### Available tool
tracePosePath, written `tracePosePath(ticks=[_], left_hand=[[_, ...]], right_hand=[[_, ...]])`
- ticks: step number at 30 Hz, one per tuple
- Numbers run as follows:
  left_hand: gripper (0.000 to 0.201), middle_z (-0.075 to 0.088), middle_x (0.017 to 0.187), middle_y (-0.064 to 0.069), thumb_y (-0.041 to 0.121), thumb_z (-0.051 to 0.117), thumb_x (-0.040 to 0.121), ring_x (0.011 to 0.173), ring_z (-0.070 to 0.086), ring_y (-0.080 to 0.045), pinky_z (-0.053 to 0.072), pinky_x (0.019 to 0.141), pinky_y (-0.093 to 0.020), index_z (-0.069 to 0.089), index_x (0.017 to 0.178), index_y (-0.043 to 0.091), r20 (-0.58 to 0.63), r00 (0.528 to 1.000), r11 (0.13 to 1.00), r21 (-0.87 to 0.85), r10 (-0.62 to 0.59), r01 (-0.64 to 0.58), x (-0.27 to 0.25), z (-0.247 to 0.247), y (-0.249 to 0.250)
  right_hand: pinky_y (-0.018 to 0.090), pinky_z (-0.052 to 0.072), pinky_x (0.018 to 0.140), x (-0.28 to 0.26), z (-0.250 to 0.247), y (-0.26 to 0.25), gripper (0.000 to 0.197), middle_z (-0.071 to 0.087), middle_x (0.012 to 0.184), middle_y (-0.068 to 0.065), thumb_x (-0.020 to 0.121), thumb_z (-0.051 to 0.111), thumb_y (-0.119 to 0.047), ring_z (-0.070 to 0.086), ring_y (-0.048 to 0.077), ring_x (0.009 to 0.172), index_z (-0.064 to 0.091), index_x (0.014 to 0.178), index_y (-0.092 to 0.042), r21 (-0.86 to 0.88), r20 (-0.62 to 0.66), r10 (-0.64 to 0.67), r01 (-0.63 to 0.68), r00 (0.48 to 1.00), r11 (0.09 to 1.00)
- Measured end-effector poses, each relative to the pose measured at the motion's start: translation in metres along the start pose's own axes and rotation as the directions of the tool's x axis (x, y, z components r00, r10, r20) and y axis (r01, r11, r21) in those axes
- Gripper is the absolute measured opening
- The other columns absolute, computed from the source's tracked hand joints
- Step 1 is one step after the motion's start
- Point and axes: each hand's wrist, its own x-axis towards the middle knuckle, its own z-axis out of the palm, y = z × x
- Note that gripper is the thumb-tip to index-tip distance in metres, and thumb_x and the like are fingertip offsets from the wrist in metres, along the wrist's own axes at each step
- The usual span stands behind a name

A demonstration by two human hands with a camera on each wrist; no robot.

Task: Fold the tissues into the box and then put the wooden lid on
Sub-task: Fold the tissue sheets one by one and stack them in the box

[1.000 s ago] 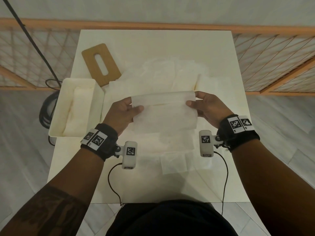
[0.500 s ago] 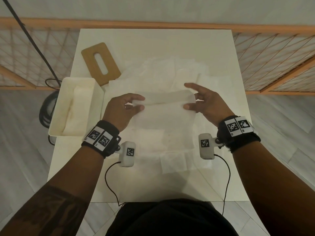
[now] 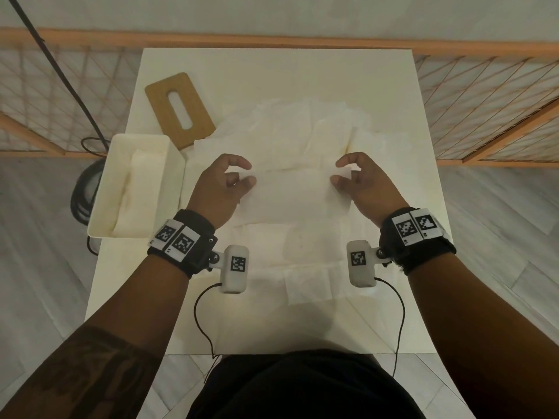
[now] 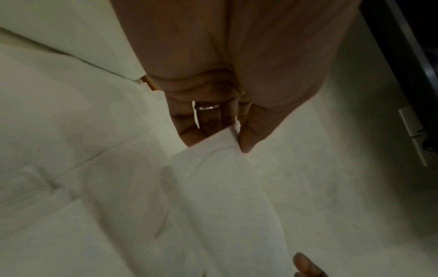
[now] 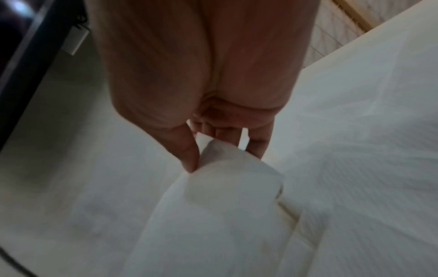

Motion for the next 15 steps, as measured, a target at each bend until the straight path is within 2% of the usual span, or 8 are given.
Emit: tracePosePath(ticks=[2, 4, 6, 7, 9, 11, 13, 15], left_hand=[[0.018, 0.055, 0.069, -0.010, 0.016, 0.065, 0.095, 0.067, 0.052, -0.022, 0.044, 0.067, -0.037, 0.058, 0.095, 0.033, 0.018, 1.000, 1.000, 0.005, -0.017, 0.017, -0.003, 0.004, -0.008], [0.030, 0.070, 0.082, 0.003, 0.006, 0.061, 0.095, 0.074, 0.060, -0.016, 0.046, 0.074, -0.032, 0.067, 0.083, 0.033, 0.048, 0.999, 0.999, 0.035, -0.021, 0.020, -0.009, 0.007, -0.021], [0.039, 0.076, 0.096, 0.009, 0.003, 0.059, 0.095, 0.088, 0.068, -0.020, 0.052, 0.084, -0.037, 0.076, 0.077, 0.032, 0.093, 0.992, 0.996, 0.039, -0.081, 0.078, -0.016, 0.010, -0.035], [0.038, 0.076, 0.103, 0.009, 0.005, 0.059, 0.096, 0.098, 0.069, -0.023, 0.055, 0.091, -0.042, 0.078, 0.080, 0.033, 0.117, 0.986, 0.993, 0.035, -0.116, 0.113, -0.021, 0.012, -0.041], [0.031, 0.074, 0.113, 0.011, 0.010, 0.064, 0.096, 0.107, 0.068, -0.019, 0.053, 0.100, -0.043, 0.079, 0.091, 0.037, 0.155, 0.975, 0.987, 0.057, -0.159, 0.151, -0.030, 0.017, -0.049], [0.025, 0.073, 0.116, 0.010, 0.014, 0.072, 0.091, 0.101, 0.070, -0.020, 0.055, 0.096, -0.040, 0.077, 0.096, 0.039, 0.177, 0.969, 0.980, 0.122, -0.174, 0.154, -0.040, 0.021, -0.058], [0.026, 0.071, 0.117, 0.011, 0.017, 0.075, 0.088, 0.097, 0.068, -0.019, 0.055, 0.093, -0.036, 0.072, 0.097, 0.041, 0.189, 0.966, 0.968, 0.215, -0.173, 0.132, -0.049, 0.026, -0.065], [0.028, 0.067, 0.118, 0.016, 0.018, 0.074, 0.088, 0.101, 0.065, -0.012, 0.053, 0.093, -0.032, 0.069, 0.099, 0.043, 0.190, 0.970, 0.960, 0.265, -0.149, 0.095, -0.055, 0.030, -0.071]], right_hand=[[0.047, 0.058, 0.077, -0.006, 0.004, 0.003, 0.021, 0.076, 0.105, 0.009, 0.098, 0.065, -0.016, 0.074, 0.032, 0.088, 0.052, 0.111, -0.027, 0.042, 0.009, 0.024, -0.024, 1.000, 0.999], [0.044, 0.056, 0.072, -0.011, 0.008, 0.009, 0.017, 0.074, 0.104, 0.012, 0.095, 0.064, -0.011, 0.072, 0.030, 0.086, 0.057, 0.103, -0.024, 0.045, 0.016, 0.026, -0.026, 1.000, 0.999], [0.039, 0.050, 0.072, -0.015, 0.011, 0.019, 0.013, 0.072, 0.099, 0.017, 0.092, 0.064, -0.008, 0.066, 0.025, 0.079, 0.067, 0.088, -0.020, -0.005, 0.016, 0.032, -0.032, 0.999, 0.999], [0.034, 0.050, 0.072, -0.018, 0.012, 0.024, 0.017, 0.073, 0.095, 0.015, 0.093, 0.064, -0.008, 0.065, 0.020, 0.076, 0.071, 0.083, -0.019, -0.030, 0.027, 0.055, -0.054, 0.998, 0.998], [0.019, 0.049, 0.069, -0.025, 0.015, 0.033, 0.015, 0.075, 0.090, 0.004, 0.094, 0.068, -0.010, 0.066, 0.008, 0.071, 0.077, 0.088, -0.020, -0.090, 0.085, 0.124, -0.116, 0.989, 0.989], [0.009, 0.047, 0.066, -0.031, 0.016, 0.042, 0.014, 0.076, 0.095, 0.001, 0.091, 0.073, -0.012, 0.068, 0.007, 0.077, 0.078, 0.100, -0.023, -0.150, 0.151, 0.196, -0.174, 0.969, 0.973], [0.010, 0.049, 0.069, -0.034, 0.017, 0.051, 0.024, 0.076, 0.100, 0.002, 0.088, 0.077, -0.013, 0.071, 0.014, 0.089, 0.076, 0.106, -0.028, -0.212, 0.178, 0.241, -0.202, 0.954, 0.956], [0.015, 0.051, 0.074, -0.035, 0.020, 0.061, 0.028, 0.076, 0.101, 0.000, 0.086, 0.079, -0.013, 0.071, 0.016, 0.094, 0.075, 0.106, -0.033, -0.284, 0.174, 0.256, -0.200, 0.951, 0.938]])
